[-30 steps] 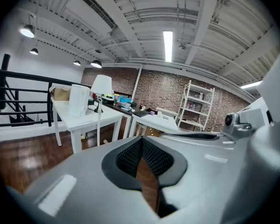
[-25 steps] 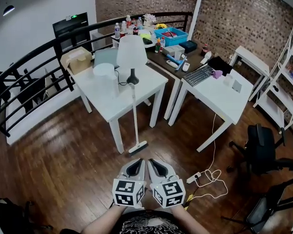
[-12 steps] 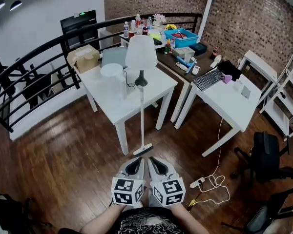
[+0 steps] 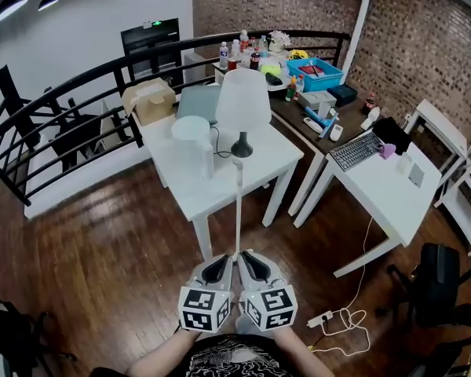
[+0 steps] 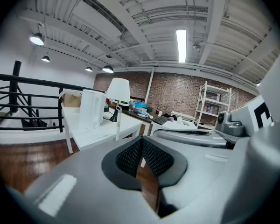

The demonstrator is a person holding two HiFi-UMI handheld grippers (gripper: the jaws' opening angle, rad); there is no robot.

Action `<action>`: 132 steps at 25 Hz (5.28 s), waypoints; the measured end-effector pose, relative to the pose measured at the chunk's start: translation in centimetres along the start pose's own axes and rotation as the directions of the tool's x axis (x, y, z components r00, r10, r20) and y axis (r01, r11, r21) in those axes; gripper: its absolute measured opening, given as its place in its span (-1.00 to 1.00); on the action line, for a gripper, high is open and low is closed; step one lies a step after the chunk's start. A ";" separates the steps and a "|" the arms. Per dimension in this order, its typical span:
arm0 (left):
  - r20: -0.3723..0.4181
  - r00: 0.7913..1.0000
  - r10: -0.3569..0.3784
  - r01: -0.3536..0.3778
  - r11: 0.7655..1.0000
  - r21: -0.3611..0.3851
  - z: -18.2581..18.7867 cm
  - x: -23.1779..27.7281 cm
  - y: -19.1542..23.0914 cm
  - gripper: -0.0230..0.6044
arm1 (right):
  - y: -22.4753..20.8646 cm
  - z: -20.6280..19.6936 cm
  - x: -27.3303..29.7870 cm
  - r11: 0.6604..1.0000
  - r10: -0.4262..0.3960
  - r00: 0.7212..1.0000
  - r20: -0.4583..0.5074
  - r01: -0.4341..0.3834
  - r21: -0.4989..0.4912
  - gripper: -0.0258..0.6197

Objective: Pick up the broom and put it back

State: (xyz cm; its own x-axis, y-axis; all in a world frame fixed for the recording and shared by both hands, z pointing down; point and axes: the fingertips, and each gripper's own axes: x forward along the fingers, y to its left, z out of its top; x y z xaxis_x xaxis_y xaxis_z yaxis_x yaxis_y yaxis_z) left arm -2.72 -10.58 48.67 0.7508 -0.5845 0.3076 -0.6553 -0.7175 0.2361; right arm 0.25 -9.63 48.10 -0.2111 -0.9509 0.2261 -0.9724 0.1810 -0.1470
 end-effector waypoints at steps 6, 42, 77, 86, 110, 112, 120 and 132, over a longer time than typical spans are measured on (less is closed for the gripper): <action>0.006 0.999 0.054 -0.054 0.998 -0.017 2.1 5.6 1.5 -0.91 | -4.0 1.2 4.5 0.997 0.074 0.997 -0.018 -0.074 -0.004 -0.83; -0.020 0.950 0.312 -0.312 0.945 -0.099 3.0 15.8 8.3 -0.91 | -14.9 -1.7 21.5 0.965 0.255 0.955 -0.151 -0.260 -0.013 -0.35; -0.004 0.921 0.389 -0.386 0.911 -0.145 3.2 14.6 12.0 -0.91 | -16.9 -4.0 27.8 0.975 0.182 0.964 -0.193 -0.203 -0.090 -0.62; -0.004 0.938 0.348 -0.346 0.930 -0.123 3.3 14.2 10.4 -0.92 | -17.1 -4.4 24.3 0.979 0.166 0.971 -0.174 -0.184 -0.093 -0.63; 0.120 0.944 0.308 -0.300 0.951 -0.080 6.7 8.4 6.2 -0.91 | -14.0 5.3 12.2 0.990 0.111 0.994 0.014 -0.109 -0.088 -0.63; 0.134 0.942 0.309 -0.301 0.951 -0.076 7.1 7.9 5.9 -0.91 | -13.7 6.3 11.0 0.990 0.109 0.993 0.033 -0.106 -0.096 -0.63; 0.171 0.941 0.292 -0.283 0.956 -0.080 7.8 7.2 4.9 -0.91 | -13.1 8.7 7.3 0.990 0.098 0.991 0.090 -0.088 -0.112 -0.63; 0.166 0.949 0.269 -0.256 0.962 -0.097 7.4 8.4 4.2 -0.91 | -13.9 8.7 6.2 0.991 0.088 0.991 0.099 -0.076 -0.113 -0.63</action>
State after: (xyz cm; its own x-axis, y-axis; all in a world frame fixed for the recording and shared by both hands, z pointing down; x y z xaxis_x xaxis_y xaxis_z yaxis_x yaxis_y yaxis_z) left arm 1.40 -21.32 45.42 0.5497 -0.8104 0.2027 -0.8305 -0.5039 0.2373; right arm 13.36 -20.21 43.17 -0.2848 -0.9515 0.1164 -0.9584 0.2803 -0.0539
